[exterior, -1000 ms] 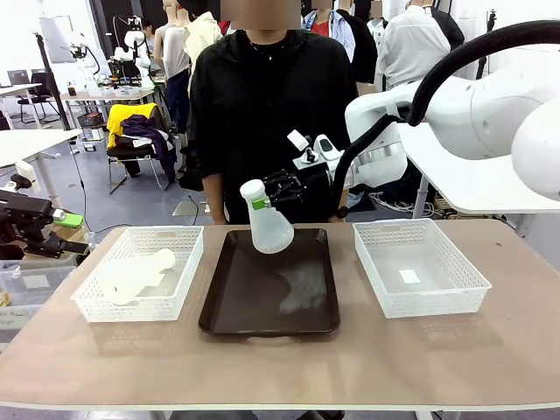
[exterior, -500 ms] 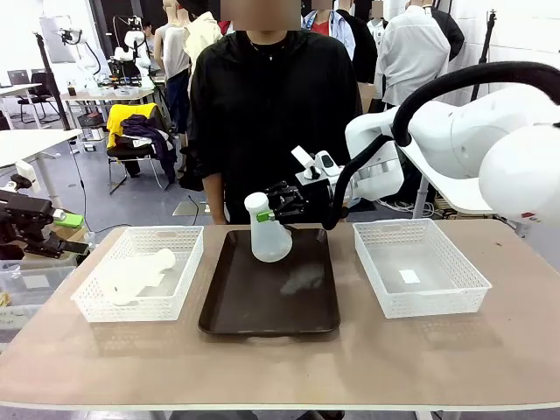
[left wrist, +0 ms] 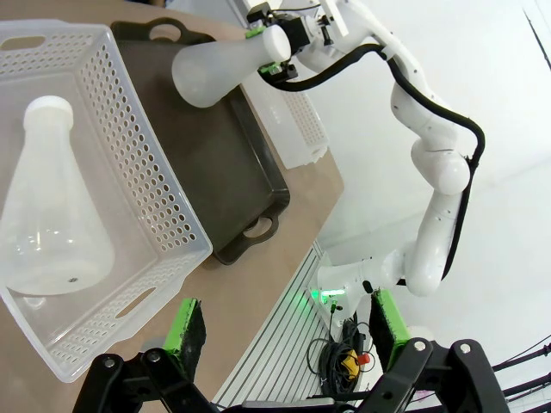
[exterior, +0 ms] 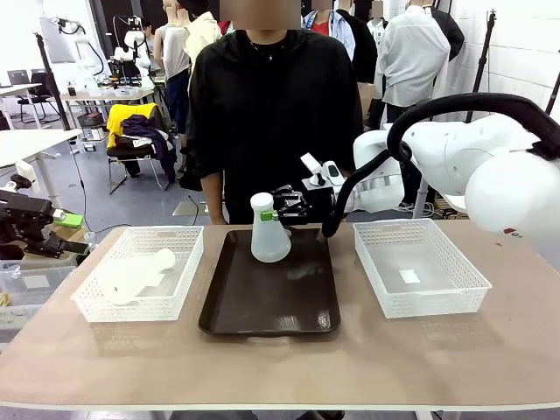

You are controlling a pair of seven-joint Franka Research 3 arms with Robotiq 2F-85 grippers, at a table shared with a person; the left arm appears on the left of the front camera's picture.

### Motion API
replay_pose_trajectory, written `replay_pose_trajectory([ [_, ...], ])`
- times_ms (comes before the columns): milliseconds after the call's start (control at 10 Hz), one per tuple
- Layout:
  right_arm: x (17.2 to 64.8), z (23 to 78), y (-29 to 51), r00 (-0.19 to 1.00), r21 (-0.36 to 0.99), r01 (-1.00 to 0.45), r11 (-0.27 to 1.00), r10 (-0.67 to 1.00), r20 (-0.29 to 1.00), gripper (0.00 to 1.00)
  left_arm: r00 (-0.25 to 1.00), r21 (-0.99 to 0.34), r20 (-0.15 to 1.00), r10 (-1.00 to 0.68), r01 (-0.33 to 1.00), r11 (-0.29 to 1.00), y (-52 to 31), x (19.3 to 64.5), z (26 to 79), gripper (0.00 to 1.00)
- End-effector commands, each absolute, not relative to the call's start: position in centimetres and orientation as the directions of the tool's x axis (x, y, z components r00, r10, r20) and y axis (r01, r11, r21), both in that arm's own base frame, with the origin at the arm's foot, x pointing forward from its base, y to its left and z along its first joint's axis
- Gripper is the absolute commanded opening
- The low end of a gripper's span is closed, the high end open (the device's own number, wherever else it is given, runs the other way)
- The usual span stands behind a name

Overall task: Prepare the laboratory tools.
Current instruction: Place the picked Big flask upright in the Handle tray as instructed by the person.

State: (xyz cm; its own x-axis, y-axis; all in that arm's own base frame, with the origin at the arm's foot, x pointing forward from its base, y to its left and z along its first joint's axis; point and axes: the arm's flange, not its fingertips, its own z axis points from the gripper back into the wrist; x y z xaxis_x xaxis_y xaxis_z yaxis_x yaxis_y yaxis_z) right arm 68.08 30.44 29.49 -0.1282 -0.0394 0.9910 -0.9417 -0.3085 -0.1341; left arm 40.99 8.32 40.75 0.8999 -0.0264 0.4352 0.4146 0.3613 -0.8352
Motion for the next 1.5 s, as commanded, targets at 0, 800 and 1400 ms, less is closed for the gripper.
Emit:
replay_pose_trajectory([
  [0, 69.1, 29.8, 30.3, -0.088, -0.101, -0.947, -0.305, -0.056, 0.995, 0.00, 0.899, -0.834, 0.437, -0.027, 0.417, 0.361, 8.4, 40.9, 40.8, 1.00],
  [800, 69.9, 29.1, 30.2, 0.014, 0.032, -0.955, -0.294, 0.062, 0.998, 1.00, 0.899, -0.834, 0.437, -0.027, 0.417, 0.361, 8.4, 40.9, 40.8, 1.00],
  [1400, 68.5, 29.7, 29.1, -0.028, 0.036, -0.977, -0.212, 0.292, 0.956, 1.00, 0.899, -0.834, 0.437, -0.027, 0.417, 0.361, 8.4, 40.9, 40.8, 1.00],
])
